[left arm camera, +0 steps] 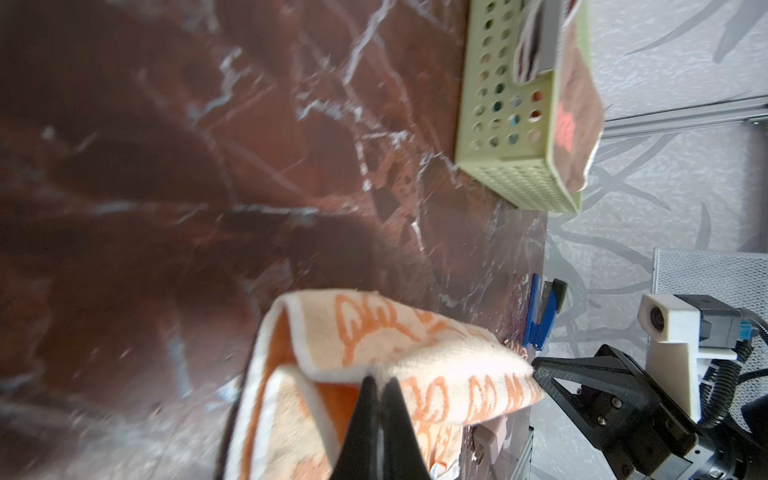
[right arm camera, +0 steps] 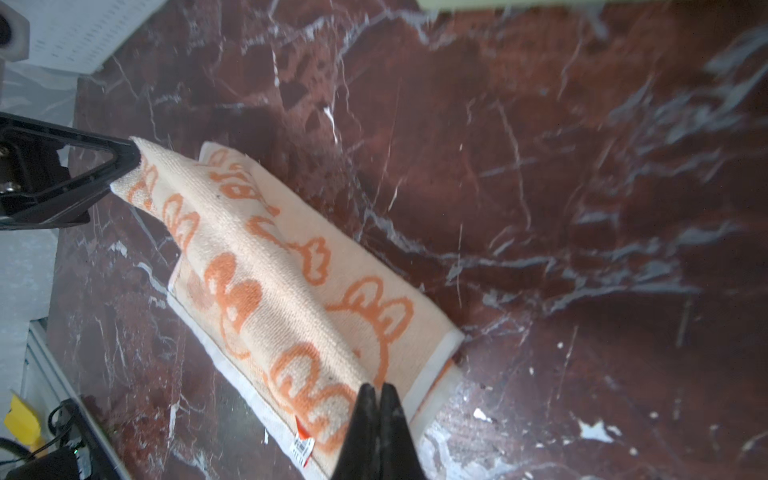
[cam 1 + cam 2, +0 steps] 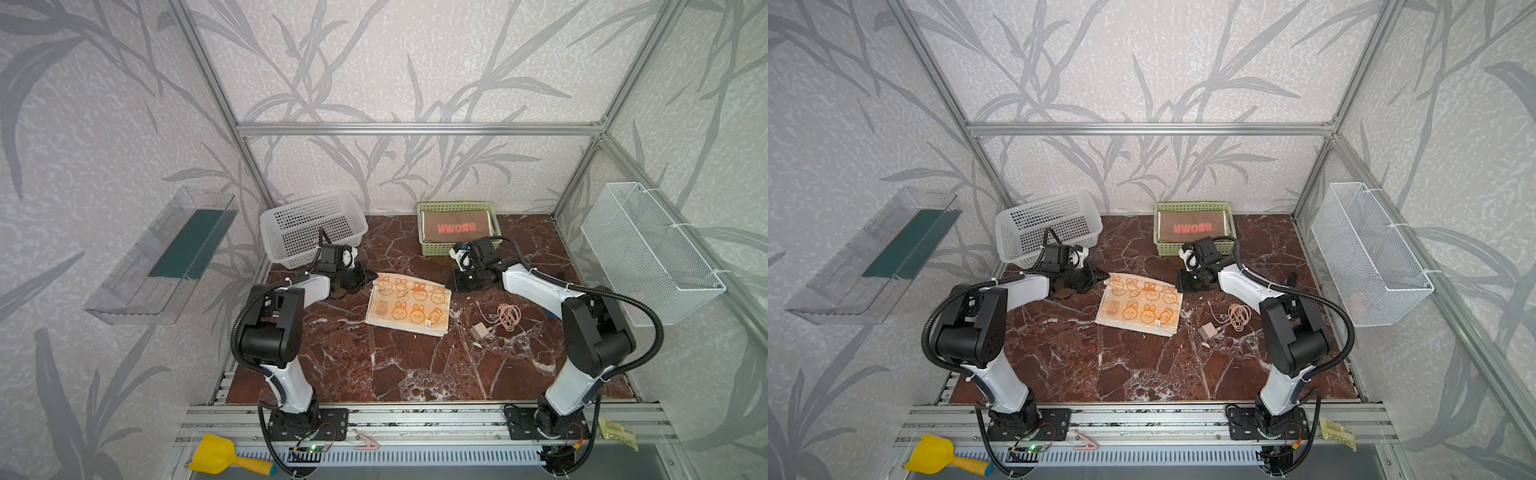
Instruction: Fold and stack the towels
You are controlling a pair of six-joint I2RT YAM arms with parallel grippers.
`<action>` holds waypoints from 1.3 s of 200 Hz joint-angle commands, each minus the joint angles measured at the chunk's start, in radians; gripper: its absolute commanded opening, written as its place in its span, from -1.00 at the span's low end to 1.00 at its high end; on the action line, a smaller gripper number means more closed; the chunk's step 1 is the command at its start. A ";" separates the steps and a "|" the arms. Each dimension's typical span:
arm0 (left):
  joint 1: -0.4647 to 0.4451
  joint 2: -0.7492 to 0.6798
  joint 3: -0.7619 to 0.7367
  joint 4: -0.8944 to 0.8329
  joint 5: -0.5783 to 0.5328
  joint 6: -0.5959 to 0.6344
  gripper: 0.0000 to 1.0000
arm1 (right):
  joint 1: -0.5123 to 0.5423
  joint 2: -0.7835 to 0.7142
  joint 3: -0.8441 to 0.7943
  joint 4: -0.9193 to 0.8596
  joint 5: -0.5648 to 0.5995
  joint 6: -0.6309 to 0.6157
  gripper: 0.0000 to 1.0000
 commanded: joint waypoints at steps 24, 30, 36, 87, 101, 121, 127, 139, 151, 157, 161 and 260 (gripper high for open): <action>0.038 -0.072 -0.049 0.031 0.032 0.004 -1.00 | 0.018 -0.104 -0.035 -0.040 -0.046 0.022 -1.00; 0.038 -0.086 -0.051 0.017 0.028 0.011 -1.00 | 0.023 -0.120 -0.038 -0.049 -0.045 0.022 -1.00; 0.038 -0.099 -0.052 0.000 0.023 0.019 -1.00 | 0.027 -0.133 -0.043 -0.059 -0.042 0.022 -1.00; 0.040 -0.171 -0.195 0.036 0.013 0.004 -1.00 | 0.063 -0.185 -0.191 -0.026 -0.031 0.055 -1.00; 0.040 -0.162 -0.248 0.069 0.003 0.001 -1.00 | 0.064 -0.172 -0.237 -0.004 -0.039 0.063 -1.00; 0.041 -0.124 -0.311 0.150 0.017 -0.033 -1.00 | 0.065 -0.156 -0.281 0.027 -0.063 0.082 -1.00; 0.041 -0.117 -0.328 0.168 0.014 -0.043 -0.94 | 0.066 -0.156 -0.288 0.028 -0.074 0.087 -0.98; 0.044 -0.123 -0.357 0.199 0.000 -0.055 -0.84 | 0.071 -0.171 -0.295 0.023 -0.095 0.091 -0.85; 0.046 -0.146 -0.373 0.194 -0.031 -0.054 -0.55 | 0.076 -0.203 -0.300 0.016 -0.108 0.095 -0.51; 0.047 -0.162 -0.375 0.180 -0.046 -0.047 -0.44 | 0.076 -0.221 -0.302 0.007 -0.111 0.098 -0.34; 0.048 -0.172 -0.374 0.170 -0.054 -0.041 -0.38 | 0.076 -0.234 -0.303 0.002 -0.109 0.099 -0.24; 0.000 -0.406 -0.237 -0.160 -0.218 0.146 -0.30 | 0.122 -0.229 -0.293 -0.078 0.053 0.298 0.19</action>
